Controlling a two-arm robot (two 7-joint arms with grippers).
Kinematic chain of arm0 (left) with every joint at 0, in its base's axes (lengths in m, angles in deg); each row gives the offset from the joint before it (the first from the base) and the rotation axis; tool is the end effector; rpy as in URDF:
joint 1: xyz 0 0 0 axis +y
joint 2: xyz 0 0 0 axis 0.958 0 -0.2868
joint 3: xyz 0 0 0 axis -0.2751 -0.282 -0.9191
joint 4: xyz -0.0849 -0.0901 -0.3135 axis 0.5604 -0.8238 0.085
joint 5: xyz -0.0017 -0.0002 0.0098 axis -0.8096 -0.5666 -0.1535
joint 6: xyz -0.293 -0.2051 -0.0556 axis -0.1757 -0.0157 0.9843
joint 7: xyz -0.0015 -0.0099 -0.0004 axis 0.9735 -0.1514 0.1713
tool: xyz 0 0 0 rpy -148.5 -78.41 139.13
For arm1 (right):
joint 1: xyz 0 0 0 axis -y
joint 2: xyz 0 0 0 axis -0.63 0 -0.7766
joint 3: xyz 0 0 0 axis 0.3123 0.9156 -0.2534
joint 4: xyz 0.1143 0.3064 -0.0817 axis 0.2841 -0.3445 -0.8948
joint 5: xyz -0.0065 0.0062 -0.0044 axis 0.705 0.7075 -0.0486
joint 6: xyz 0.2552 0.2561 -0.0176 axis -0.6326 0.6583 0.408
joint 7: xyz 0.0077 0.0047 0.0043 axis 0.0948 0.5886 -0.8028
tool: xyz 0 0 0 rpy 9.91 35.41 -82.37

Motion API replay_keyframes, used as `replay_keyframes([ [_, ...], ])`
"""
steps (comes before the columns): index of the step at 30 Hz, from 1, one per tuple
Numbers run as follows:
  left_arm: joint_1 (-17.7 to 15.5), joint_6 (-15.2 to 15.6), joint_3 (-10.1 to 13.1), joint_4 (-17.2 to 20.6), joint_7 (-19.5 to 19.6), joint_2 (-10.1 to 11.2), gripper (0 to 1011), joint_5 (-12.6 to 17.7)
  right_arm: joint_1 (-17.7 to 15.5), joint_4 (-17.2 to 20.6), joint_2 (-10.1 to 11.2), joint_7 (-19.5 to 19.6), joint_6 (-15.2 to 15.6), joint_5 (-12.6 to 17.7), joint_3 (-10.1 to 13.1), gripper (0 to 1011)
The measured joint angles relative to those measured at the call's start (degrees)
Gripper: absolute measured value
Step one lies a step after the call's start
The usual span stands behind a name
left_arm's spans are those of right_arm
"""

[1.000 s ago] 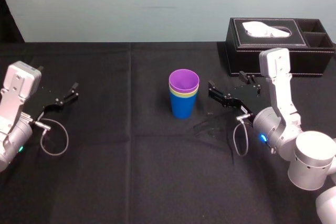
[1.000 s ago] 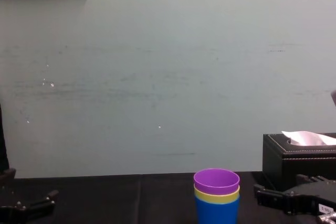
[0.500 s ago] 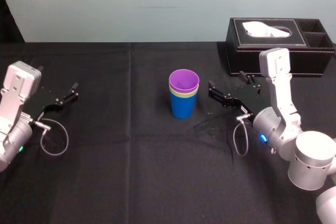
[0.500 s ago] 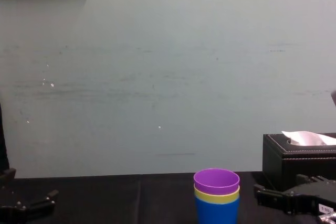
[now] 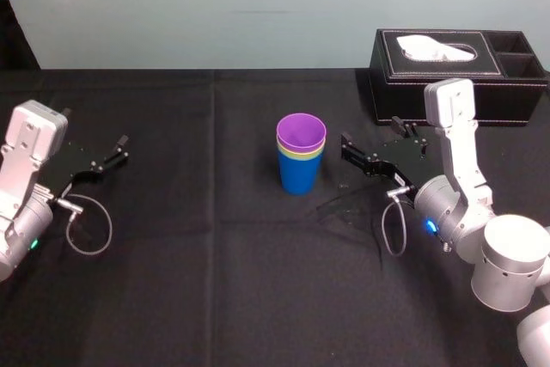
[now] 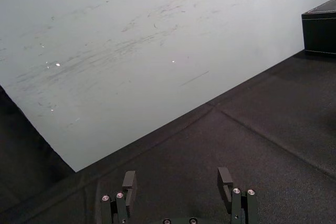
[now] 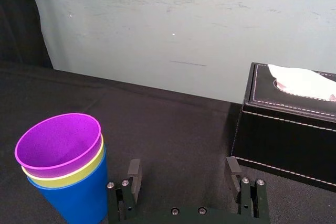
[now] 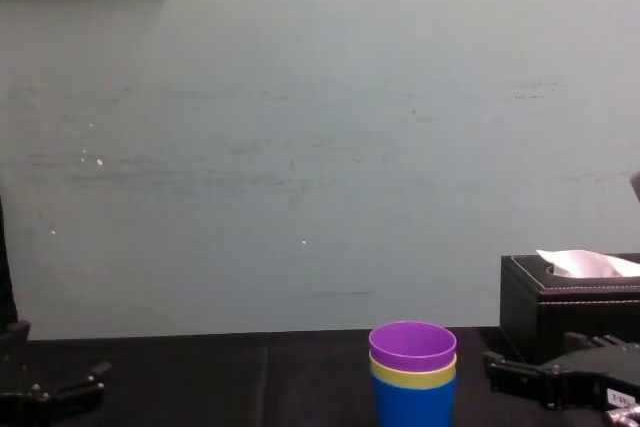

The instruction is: Stack the three plastic cups sequentially using one hand.

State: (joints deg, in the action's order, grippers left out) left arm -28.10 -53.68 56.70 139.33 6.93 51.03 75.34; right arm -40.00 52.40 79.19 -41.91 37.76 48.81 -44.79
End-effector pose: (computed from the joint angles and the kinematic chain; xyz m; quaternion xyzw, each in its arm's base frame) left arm 0.4159 0.0952 -0.3502 0.1414 -0.1325 0.5799 0.7913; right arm 0.4372 -0.0041 -0.3407 -0.0820 0.0104 -0.5748 0.8141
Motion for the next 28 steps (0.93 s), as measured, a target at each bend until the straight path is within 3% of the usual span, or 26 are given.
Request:
replay_keyframes([
  [28,0.0,0.0,0.0,0.0,0.0,0.0,1011,0.0,0.0,0.0,0.0,0.0,0.0,0.0,0.0,1000],
])
